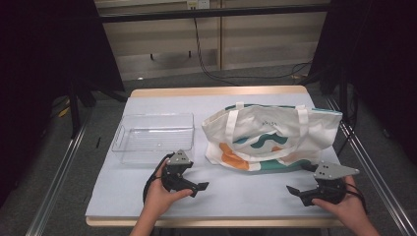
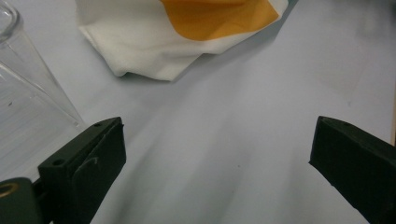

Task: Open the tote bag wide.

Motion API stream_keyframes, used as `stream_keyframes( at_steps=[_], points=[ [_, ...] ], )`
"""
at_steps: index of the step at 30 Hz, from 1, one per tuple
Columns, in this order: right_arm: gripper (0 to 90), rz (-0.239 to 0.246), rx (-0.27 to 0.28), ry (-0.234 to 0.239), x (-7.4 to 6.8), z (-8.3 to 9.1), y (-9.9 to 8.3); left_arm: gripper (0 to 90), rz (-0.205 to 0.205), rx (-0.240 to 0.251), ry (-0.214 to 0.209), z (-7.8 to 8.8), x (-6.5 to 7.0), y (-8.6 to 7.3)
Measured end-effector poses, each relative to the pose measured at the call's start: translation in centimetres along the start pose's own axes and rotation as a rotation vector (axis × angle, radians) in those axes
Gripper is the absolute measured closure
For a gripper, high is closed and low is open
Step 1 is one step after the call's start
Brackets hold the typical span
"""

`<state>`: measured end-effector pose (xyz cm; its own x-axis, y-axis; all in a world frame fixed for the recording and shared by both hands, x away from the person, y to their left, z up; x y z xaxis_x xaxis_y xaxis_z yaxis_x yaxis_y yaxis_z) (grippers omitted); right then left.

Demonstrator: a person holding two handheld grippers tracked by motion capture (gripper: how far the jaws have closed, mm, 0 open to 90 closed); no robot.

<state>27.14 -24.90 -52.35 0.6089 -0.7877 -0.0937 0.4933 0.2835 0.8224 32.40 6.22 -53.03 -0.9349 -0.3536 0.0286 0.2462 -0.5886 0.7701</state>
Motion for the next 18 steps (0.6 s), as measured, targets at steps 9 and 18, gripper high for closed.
stream_keyframes(
  at_steps=[9,18],
  points=[
    [10.6,-0.014,-0.005,0.0,0.3,0.2,0.2,4.0,0.009,0.018,0.0,0.7,-0.4,0.5],
    [11.2,-0.02,-0.024,0.033,-0.1,1.5,0.9,4.8,0.018,0.031,-0.02,0.6,0.1,2.2]
  ],
)
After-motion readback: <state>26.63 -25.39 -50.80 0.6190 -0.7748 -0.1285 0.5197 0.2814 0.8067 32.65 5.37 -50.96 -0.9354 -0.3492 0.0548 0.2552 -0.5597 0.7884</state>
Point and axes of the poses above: each handheld gripper's, and its own axes: z roughly backward along the jaws, y roughly out of its top, x roughly to its right, the point moved 10 cm from there along -z, roughly forward along the jaws, and after that the axes turned 11 degrees about -z, right-handed, at the moved point
